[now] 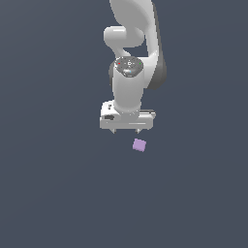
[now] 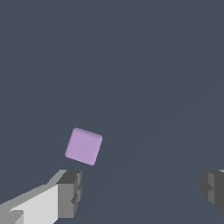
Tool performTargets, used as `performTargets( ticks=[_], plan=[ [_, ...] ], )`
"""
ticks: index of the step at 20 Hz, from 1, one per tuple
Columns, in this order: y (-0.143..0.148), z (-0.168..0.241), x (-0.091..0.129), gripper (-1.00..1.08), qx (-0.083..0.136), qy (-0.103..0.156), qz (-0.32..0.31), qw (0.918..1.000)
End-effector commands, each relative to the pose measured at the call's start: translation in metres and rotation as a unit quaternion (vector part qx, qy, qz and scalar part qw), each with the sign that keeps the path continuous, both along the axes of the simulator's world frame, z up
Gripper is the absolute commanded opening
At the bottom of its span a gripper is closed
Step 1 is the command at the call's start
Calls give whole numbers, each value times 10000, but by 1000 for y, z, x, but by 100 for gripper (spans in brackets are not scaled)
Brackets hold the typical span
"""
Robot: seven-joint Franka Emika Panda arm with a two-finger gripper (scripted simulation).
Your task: Pick up the object and move it to a goal position.
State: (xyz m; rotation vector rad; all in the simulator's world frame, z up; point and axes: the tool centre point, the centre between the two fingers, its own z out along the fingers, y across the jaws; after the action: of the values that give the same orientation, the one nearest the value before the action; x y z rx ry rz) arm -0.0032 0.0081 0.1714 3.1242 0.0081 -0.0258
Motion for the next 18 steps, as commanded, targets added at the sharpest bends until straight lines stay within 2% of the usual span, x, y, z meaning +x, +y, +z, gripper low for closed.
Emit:
performTargets(
  ticks=[1,10,18],
  plan=[
    [0,0,0,108,0,0,0,10000],
    [-4,-1,2,108,58,1,-14,10000],
    [6,-16,3,108,43,64,-193,9998]
  ],
)
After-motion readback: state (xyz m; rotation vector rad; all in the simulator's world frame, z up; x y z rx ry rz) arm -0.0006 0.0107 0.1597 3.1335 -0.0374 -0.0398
